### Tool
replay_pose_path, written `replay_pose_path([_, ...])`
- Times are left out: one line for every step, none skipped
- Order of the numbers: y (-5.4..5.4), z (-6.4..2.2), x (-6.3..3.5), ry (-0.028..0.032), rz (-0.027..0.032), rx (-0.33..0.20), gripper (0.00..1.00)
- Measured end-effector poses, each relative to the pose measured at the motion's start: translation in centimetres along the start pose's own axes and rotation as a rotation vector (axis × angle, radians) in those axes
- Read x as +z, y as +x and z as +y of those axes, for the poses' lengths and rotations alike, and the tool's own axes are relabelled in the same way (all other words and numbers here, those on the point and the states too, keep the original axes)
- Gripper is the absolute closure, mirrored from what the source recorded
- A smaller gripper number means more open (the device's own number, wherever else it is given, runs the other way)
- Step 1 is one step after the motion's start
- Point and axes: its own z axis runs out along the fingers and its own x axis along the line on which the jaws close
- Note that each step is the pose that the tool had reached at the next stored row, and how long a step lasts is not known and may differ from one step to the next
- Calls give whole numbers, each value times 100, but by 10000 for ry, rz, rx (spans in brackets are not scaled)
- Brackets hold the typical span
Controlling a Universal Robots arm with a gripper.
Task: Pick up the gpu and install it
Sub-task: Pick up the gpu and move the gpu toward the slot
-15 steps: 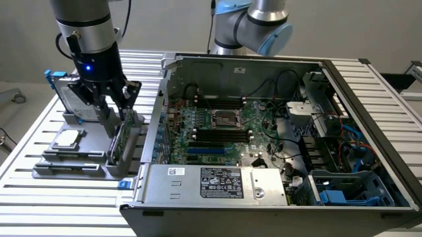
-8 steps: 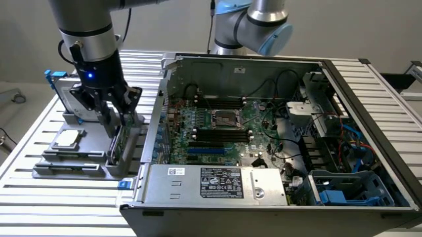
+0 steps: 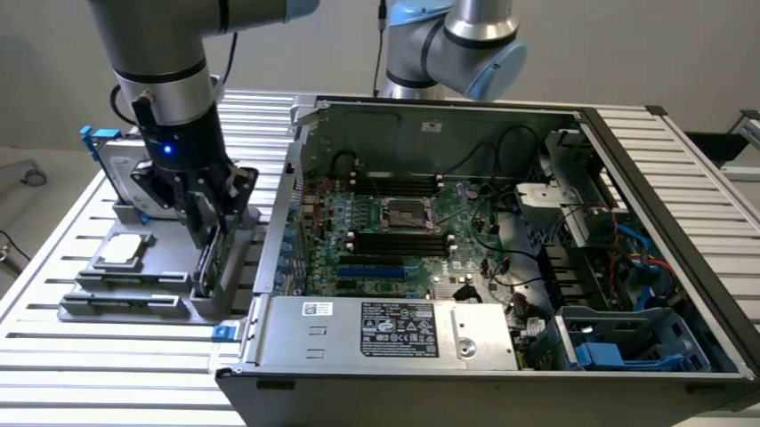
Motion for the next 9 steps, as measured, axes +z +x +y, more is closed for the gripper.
replay_pose_path([-1, 0, 18, -1, -1, 0, 56])
replay_pose_path([-2, 0, 36, 0, 0, 0, 56])
replay_pose_path([-3, 0, 54, 0, 1, 0, 56])
replay_pose_path([-4, 1, 72, 1, 1, 0, 56])
replay_pose_path([-5, 1, 91, -1, 0, 0, 56])
replay_pose_path([-6, 1, 109, 0, -1, 0, 56])
replay_pose_path([-7, 1, 127, -1, -7, 0, 56])
replay_pose_path([-7, 1, 141, -1, -10, 1, 56])
replay_pose_path([-8, 1, 148, -1, -11, 3, 56])
